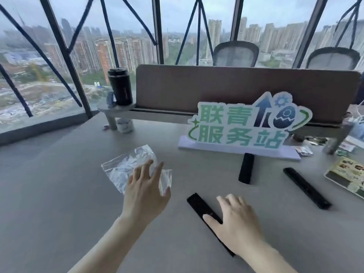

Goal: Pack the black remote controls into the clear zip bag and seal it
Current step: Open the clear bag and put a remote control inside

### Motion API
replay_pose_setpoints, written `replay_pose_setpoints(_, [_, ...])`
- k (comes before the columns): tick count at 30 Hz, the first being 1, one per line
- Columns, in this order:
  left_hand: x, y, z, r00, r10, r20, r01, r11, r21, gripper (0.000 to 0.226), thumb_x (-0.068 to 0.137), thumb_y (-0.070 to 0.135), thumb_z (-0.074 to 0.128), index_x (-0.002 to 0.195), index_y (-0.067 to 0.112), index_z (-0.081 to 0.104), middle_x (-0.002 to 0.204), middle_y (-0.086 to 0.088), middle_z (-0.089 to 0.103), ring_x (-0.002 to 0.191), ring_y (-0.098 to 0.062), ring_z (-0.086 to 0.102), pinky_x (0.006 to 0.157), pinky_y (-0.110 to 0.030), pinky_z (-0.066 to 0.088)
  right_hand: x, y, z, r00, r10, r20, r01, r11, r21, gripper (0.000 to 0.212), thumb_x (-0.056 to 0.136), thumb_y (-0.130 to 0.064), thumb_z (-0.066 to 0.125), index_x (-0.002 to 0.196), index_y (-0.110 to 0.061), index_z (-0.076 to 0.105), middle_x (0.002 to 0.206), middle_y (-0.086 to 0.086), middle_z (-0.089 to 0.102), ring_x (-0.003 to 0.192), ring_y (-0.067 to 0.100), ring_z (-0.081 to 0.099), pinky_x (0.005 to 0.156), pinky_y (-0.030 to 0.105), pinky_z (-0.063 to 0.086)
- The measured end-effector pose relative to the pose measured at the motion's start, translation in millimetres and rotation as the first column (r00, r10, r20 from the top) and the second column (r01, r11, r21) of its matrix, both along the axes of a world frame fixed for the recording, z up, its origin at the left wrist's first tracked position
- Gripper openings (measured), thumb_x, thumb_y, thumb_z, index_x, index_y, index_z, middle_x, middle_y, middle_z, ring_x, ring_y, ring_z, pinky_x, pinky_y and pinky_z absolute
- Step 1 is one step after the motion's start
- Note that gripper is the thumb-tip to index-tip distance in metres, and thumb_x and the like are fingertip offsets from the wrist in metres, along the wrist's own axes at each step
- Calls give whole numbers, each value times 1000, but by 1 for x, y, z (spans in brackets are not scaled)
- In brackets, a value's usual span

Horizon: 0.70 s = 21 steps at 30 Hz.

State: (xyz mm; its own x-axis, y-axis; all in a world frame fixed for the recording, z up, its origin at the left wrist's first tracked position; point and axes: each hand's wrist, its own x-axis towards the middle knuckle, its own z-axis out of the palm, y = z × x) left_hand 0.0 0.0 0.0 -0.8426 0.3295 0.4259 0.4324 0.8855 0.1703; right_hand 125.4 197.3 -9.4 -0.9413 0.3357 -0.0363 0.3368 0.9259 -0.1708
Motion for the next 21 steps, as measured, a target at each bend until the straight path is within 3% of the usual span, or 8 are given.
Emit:
replay_pose_setpoints(3, [7,-16,-20,998,63,26,-62,997,-44,67,71,31,69,133,17,48,121,-10,56,106,-35,56,82,-43,49,17,-12,-13,997,-67,47,66,998,14,55,84,-66,43,112,-21,55,117,-2,57,112,22,51,90,34,43])
replay_pose_setpoints(7, [13,-35,-32,997,68,31,-68,998,-5,42,74,5,64,115,15,63,93,-11,58,84,-38,61,52,-38,47,39,-23,-9,989,-118,84,131,978,-163,38,82,-56,59,90,-21,45,87,-5,55,83,22,58,64,33,41])
replay_pose_setpoints(9, [19,-39,-25,999,51,19,-52,996,74,34,84,10,57,116,18,62,94,-11,56,83,-38,61,51,-37,42,52,-22,-2,988,-143,55,153,905,-397,32,85,-48,60,83,-19,45,72,-2,61,57,18,55,52,30,40])
replay_pose_setpoints(12, [30,-33,-15,1000,-6,30,1,988,156,26,91,20,51,113,18,65,97,-10,57,82,-37,62,58,-37,45,67,-26,18,995,-92,24,79,661,-746,21,90,-35,58,86,-15,54,63,12,68,35,16,43,42,25,37])
replay_pose_setpoints(14, [35,-23,-5,995,-73,61,58,975,215,27,93,26,47,112,19,66,100,-9,58,85,-35,63,65,-37,48,66,-31,34,997,-41,63,75,570,-818,13,89,-25,58,84,-14,56,58,7,63,39,13,40,37,20,28])
replay_pose_setpoints(18, [38,0,13,976,-184,120,147,953,266,28,93,29,47,104,19,72,100,-8,63,87,-32,64,68,-32,44,35,-42,45,992,0,124,107,510,-853,10,89,-24,62,87,-15,65,61,2,61,40,12,35,33,18,20])
replay_pose_setpoints(21, [39,14,21,967,-227,115,187,941,282,28,92,30,47,97,18,72,96,-7,67,87,-30,64,69,-33,46,7,-50,43,998,-24,55,59,311,-948,14,94,-21,62,85,-12,69,72,8,63,43,13,45,37,21,32])
